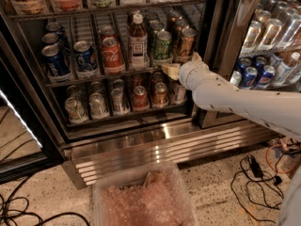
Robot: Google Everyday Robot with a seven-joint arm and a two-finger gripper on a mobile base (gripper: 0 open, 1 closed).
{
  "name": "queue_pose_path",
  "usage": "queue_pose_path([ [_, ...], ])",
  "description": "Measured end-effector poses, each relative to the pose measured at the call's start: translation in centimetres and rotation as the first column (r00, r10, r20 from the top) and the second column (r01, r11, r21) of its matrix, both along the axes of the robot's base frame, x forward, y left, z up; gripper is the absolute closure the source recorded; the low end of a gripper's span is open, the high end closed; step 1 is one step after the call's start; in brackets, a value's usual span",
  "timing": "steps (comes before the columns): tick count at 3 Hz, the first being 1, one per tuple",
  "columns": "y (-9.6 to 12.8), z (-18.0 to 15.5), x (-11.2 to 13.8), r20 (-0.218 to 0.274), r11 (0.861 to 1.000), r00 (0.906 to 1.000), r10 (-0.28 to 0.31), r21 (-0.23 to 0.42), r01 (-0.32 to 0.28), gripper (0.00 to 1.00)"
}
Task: Pick orange can from middle shelf of fridge
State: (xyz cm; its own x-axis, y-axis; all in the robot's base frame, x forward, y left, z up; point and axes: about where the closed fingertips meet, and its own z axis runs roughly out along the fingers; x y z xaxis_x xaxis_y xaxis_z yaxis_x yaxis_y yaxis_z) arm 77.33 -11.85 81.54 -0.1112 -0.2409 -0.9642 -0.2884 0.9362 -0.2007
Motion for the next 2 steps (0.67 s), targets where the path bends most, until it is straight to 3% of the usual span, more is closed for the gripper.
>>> queue_pose_path([
  [2, -2.3, -0.2, 1.0, 0.007, 0.995, 0.9953, -0.097, 0.016, 0.097, 0.21],
])
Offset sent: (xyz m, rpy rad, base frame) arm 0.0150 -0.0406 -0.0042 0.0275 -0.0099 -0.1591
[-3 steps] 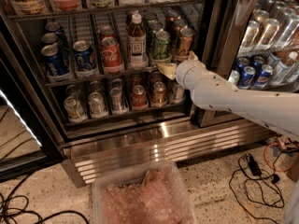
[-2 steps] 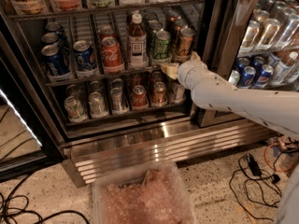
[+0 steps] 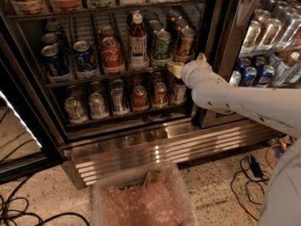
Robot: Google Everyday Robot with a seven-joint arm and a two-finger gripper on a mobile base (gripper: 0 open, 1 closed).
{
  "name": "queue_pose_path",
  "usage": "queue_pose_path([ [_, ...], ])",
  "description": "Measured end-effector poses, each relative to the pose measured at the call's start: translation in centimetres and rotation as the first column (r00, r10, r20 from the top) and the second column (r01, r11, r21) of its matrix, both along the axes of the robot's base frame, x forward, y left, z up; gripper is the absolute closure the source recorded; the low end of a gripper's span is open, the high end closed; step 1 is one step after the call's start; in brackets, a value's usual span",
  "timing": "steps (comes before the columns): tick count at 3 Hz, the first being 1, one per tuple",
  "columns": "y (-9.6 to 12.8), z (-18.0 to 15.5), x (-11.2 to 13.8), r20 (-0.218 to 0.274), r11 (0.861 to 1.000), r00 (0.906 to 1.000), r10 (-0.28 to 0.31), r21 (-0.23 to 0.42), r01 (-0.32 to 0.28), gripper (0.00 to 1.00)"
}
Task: Pick orange can from middle shelf of fridge
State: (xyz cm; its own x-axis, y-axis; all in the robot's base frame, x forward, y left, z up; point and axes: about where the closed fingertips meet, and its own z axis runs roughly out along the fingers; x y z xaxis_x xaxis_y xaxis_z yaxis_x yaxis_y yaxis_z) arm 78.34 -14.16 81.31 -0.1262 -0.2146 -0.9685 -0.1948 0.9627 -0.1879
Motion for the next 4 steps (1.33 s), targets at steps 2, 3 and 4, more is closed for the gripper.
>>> queue_pose_path([
  [2, -1.1, 2.1, 2.1, 0.071, 0.999, 0.9969, -0.032, -0.017, 0.033, 0.3],
  [3, -0.8, 2.1, 2.2, 0.073, 1.0, 0.997, -0.024, -0.017, 0.025, 0.31],
  [4, 0.0, 1.8, 2.6, 0.072, 1.0, 0.9974, -0.003, -0.019, 0.005, 0.35],
])
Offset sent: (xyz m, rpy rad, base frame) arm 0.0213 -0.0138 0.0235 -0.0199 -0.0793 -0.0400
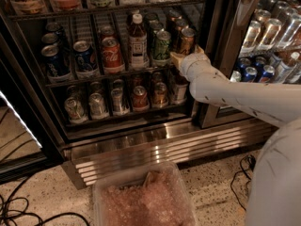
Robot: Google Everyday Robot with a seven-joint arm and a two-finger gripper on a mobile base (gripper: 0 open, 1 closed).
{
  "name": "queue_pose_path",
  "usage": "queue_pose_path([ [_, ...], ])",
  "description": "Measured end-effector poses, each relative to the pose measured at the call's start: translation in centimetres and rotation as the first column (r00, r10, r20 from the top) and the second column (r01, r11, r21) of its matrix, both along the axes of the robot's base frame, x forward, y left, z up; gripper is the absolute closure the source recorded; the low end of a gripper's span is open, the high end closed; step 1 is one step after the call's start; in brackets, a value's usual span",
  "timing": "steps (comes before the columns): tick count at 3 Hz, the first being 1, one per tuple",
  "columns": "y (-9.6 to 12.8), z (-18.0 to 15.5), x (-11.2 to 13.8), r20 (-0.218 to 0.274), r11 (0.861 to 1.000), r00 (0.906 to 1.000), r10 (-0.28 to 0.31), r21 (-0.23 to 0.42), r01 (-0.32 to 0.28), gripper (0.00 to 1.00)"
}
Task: Pick orange can from middle shelf of fridge
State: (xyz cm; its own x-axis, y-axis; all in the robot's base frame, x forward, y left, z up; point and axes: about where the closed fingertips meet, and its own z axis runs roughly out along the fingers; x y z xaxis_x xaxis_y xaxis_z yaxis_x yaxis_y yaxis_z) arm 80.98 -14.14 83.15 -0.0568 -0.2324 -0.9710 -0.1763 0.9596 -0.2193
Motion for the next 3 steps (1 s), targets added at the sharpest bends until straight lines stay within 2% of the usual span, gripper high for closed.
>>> queue_pose_path([
  [2, -0.3, 0.3, 0.5, 0.012, 1.0, 0.9999, -0.008, -0.008, 0.008, 0.34],
  [3, -2.2, 1.4, 2.6, 0.05, 0.998, 0.9977, -0.047, -0.029, 0.048, 0.34],
])
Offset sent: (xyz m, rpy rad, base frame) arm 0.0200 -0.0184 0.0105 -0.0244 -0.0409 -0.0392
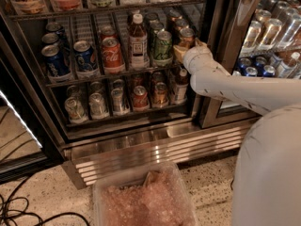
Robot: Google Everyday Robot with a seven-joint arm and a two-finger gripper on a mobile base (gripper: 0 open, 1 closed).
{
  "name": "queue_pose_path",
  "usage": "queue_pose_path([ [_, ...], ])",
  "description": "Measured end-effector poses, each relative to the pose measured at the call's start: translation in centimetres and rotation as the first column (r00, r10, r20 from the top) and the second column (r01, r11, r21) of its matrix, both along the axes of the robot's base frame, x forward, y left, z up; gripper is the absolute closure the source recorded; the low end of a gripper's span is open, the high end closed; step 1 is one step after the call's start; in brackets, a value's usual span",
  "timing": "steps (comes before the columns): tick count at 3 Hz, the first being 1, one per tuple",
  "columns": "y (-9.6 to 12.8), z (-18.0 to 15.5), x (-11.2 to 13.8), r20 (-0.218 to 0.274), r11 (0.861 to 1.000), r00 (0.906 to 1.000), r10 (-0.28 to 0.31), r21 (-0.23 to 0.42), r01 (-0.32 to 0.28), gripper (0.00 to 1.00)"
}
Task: Pick orange can from middle shelf of fridge
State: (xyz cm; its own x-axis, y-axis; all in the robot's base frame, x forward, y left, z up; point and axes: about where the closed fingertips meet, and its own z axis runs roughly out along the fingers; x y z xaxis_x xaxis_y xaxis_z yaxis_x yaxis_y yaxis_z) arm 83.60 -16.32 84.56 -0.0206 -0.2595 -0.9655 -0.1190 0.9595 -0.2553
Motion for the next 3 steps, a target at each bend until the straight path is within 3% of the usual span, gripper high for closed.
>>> queue_pose_path([
  [3, 1.6, -1.6, 0.9, -0.033, 0.999, 0.9989, 0.033, 0.018, -0.033, 0.34],
])
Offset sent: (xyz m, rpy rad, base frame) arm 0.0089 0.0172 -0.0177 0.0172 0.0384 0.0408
